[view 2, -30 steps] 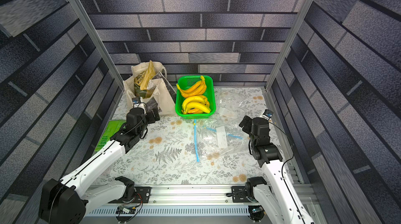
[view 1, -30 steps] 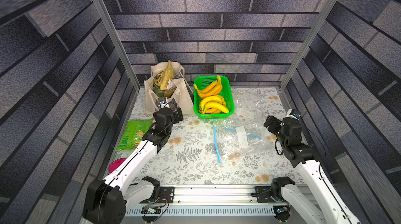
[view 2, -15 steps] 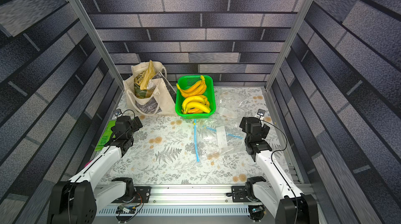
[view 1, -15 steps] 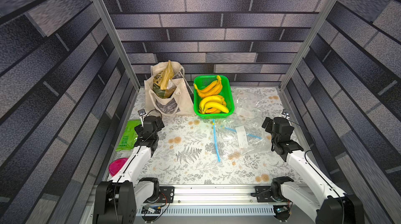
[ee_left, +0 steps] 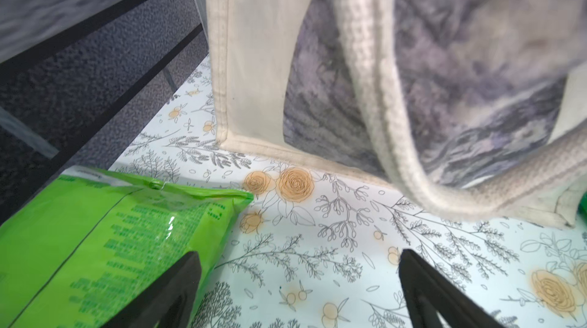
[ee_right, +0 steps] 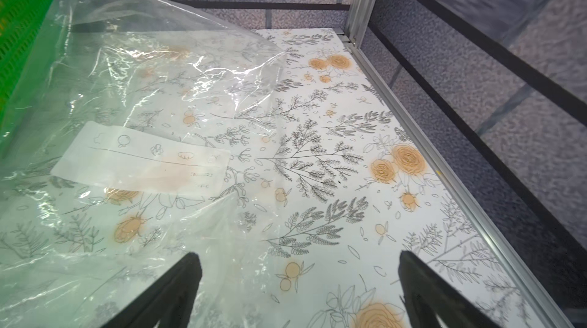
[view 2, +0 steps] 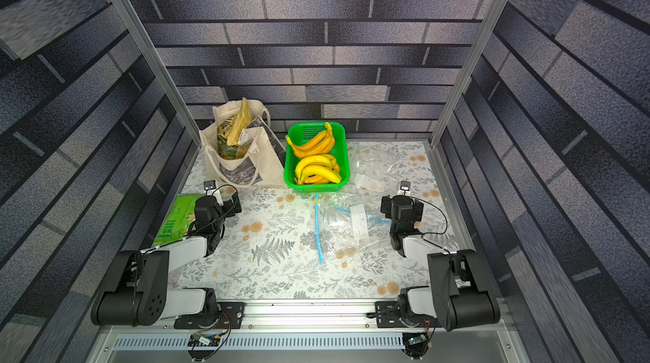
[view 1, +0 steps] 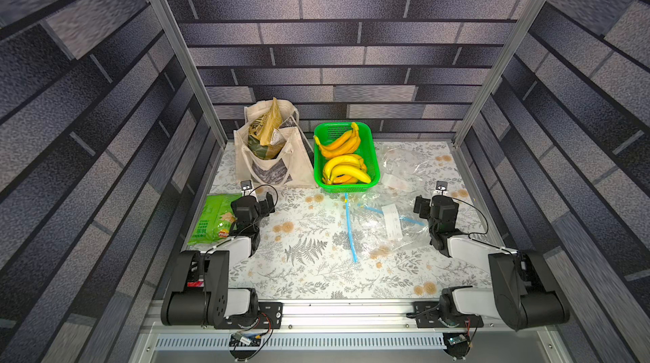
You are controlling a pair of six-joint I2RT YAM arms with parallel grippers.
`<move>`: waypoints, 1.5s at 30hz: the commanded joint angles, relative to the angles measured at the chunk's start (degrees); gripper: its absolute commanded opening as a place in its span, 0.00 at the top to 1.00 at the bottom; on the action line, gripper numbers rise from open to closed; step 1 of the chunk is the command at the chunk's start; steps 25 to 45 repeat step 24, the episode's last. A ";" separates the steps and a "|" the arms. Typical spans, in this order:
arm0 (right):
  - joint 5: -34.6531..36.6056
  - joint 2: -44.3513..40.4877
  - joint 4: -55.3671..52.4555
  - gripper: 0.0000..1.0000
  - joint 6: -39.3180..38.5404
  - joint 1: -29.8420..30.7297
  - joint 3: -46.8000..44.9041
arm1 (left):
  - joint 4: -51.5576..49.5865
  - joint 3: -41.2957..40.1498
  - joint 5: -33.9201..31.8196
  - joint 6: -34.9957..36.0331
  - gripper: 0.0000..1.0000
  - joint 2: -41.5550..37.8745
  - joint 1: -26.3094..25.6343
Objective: Open the zip-top bag and take out the banana
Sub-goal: Reset both arms
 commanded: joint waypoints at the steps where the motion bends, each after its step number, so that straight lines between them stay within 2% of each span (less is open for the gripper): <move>1: -7.60 4.47 16.72 0.00 -0.67 -2.45 -2.95 | 12.74 -1.84 4.82 2.52 0.00 7.17 1.05; 2: -9.49 5.89 18.55 0.00 0.45 -3.75 -3.42 | 14.00 -1.90 5.06 3.05 0.00 8.02 0.82; 5: -12.12 8.52 17.98 0.00 0.08 -4.49 -1.85 | 8.33 0.98 2.66 3.40 0.00 8.15 -0.16; 9: -10.93 8.35 16.06 0.00 0.27 -4.39 -0.99 | 4.49 3.21 4.33 0.85 0.00 8.49 2.16; 18: -15.47 8.43 13.21 0.00 -1.22 -4.40 0.58 | 4.24 3.32 4.78 0.73 0.00 8.45 2.45; 24: -12.81 7.89 14.06 0.00 -0.49 -4.39 -0.13 | 3.99 3.53 4.23 0.31 0.00 8.41 2.46; 45: -12.81 7.89 14.06 0.00 -0.49 -4.39 -0.13 | 3.99 3.53 4.23 0.31 0.00 8.41 2.46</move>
